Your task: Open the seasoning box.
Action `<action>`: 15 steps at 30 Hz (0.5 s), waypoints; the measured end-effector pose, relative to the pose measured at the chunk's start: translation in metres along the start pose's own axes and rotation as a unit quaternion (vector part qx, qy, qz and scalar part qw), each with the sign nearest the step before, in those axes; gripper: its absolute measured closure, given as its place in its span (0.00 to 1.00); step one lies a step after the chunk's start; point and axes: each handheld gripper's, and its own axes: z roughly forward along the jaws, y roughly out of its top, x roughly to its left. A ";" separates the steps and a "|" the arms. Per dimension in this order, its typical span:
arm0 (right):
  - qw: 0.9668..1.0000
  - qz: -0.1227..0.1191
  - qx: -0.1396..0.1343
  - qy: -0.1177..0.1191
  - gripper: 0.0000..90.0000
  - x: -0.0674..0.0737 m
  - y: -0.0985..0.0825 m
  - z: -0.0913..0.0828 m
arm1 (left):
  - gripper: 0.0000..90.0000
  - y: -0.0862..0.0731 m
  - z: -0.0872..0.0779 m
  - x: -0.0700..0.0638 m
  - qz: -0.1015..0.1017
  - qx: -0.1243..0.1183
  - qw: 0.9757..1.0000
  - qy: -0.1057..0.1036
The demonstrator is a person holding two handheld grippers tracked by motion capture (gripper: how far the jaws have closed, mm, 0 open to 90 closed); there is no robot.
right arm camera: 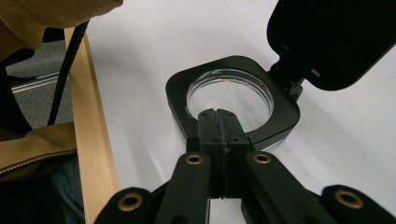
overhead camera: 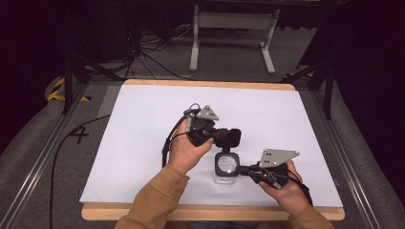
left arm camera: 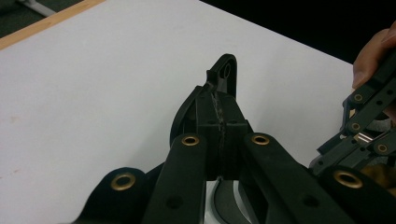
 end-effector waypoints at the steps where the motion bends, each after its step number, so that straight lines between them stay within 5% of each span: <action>1: 1.000 0.000 0.000 -0.001 1.00 0.000 0.000 0.000 | 1.00 0.000 0.000 0.000 0.000 0.001 1.000 0.001; 8: 1.000 -0.004 0.002 -0.003 1.00 0.001 0.001 0.000 | 1.00 0.000 0.000 -0.001 0.000 0.002 1.000 0.002; 15: 1.000 0.018 0.001 0.009 1.00 -0.003 0.001 0.000 | 0.98 -0.001 -0.006 -0.007 0.016 0.012 1.000 -0.011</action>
